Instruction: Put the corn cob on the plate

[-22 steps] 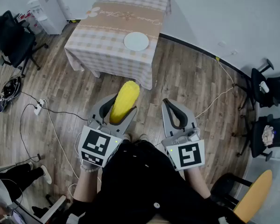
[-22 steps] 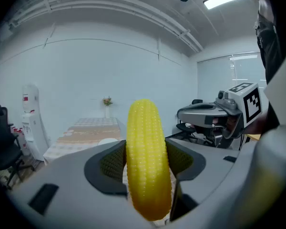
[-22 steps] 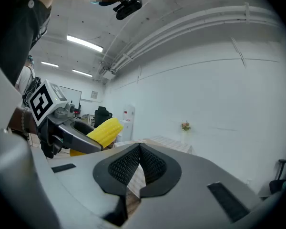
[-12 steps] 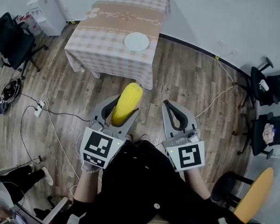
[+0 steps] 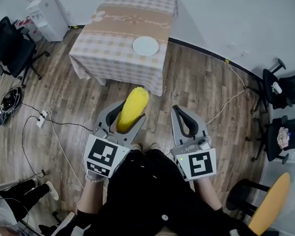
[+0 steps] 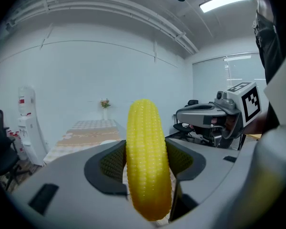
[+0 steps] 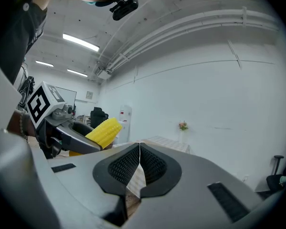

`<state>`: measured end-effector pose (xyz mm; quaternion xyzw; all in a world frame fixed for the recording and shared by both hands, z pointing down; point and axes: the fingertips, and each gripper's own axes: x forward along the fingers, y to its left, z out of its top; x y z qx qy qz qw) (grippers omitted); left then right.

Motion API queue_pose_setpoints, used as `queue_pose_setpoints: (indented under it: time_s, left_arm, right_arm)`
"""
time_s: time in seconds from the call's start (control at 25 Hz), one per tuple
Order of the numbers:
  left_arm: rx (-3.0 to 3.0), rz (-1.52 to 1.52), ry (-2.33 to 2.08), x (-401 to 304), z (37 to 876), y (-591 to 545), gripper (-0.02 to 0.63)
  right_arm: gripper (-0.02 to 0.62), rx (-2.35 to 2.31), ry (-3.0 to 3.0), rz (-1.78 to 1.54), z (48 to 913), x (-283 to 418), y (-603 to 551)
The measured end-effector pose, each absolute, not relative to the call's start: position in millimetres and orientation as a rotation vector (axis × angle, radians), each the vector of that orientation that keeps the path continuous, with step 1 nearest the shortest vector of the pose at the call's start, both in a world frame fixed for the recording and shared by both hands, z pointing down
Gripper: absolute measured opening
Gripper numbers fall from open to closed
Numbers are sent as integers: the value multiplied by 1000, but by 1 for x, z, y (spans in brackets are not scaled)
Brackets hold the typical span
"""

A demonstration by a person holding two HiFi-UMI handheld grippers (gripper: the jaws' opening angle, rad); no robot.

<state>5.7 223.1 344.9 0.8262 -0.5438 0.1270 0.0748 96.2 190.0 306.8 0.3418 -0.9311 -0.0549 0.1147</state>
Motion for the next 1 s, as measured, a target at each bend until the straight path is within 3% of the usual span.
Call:
queue_pose_setpoints:
  time_s: [1.0]
  left_arm:
    - [2532,327,-1610,-18,345,235,259]
  right_arm:
    - [41,1117,-2714,-192,310,85,210]
